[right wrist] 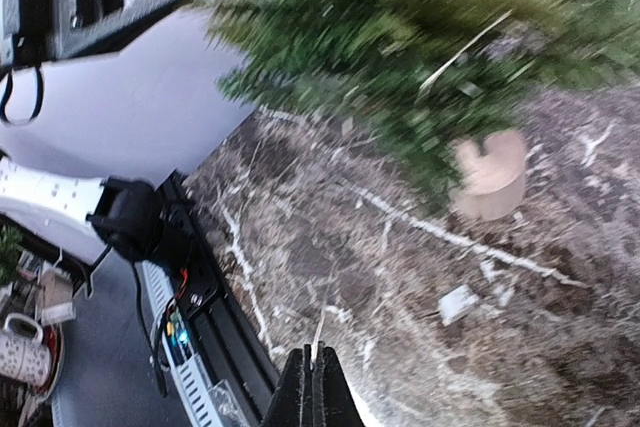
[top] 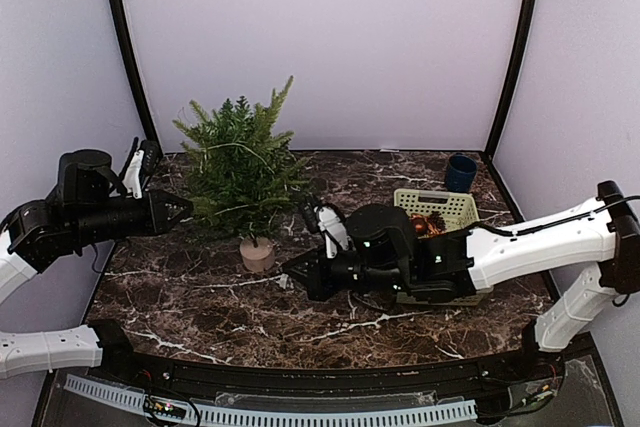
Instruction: Decorate the small christmas tree
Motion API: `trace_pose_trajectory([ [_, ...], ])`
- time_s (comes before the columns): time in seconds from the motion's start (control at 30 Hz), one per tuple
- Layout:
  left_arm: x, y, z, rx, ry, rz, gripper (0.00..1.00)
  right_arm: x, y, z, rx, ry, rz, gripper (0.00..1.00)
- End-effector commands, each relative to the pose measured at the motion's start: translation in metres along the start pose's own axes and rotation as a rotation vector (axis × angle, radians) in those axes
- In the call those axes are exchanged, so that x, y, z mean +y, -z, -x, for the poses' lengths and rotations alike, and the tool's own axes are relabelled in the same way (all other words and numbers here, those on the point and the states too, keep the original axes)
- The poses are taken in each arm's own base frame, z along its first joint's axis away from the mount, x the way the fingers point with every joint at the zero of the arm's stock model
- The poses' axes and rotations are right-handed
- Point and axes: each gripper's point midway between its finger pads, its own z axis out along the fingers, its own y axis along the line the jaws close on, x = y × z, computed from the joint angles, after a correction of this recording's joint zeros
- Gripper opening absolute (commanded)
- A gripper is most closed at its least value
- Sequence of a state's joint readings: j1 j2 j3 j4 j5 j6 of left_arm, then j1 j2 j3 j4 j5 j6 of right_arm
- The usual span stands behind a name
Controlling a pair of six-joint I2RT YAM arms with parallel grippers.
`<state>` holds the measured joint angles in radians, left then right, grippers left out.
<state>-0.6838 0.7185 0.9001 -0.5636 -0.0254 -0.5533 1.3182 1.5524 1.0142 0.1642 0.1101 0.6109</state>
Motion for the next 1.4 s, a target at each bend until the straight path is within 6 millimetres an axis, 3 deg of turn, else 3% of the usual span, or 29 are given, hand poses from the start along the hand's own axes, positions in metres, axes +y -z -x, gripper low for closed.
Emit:
trace_pose_trajectory([
  [0.0, 0.002, 0.001, 0.002, -0.029, 0.000, 0.004, 0.06, -0.028, 0.014, 0.023, -0.058, 0.000, -0.076, 0.00],
  [0.1, 0.003, 0.002, 0.001, -0.028, 0.002, 0.007, 0.00, -0.040, 0.020, 0.035, -0.077, 0.011, -0.103, 0.00],
  [0.33, 0.005, 0.002, 0.001, -0.027, 0.002, 0.014, 0.00, -0.047, 0.029, 0.064, -0.105, 0.054, -0.101, 0.00],
  [0.57, 0.005, 0.002, 0.001, -0.027, 0.002, 0.016, 0.00, -0.053, 0.017, 0.069, -0.102, 0.056, -0.062, 0.00],
  [0.73, 0.006, 0.002, 0.001, -0.027, 0.002, 0.018, 0.00, -0.045, 0.014, 0.081, -0.136, 0.056, -0.021, 0.00],
  [0.93, 0.007, 0.004, 0.001, -0.032, 0.005, 0.021, 0.00, -0.019, 0.023, 0.096, -0.153, 0.102, 0.080, 0.00],
  [1.1, 0.008, 0.005, 0.000, -0.034, 0.007, 0.029, 0.00, -0.012, 0.029, 0.094, -0.124, 0.130, 0.103, 0.00],
  [1.2, 0.009, 0.005, 0.000, -0.033, 0.007, 0.030, 0.00, -0.018, 0.030, 0.093, -0.127, 0.127, 0.080, 0.00],
  [1.37, 0.009, 0.005, 0.000, -0.034, 0.007, 0.034, 0.00, -0.048, 0.026, 0.097, -0.139, 0.089, -0.036, 0.00],
])
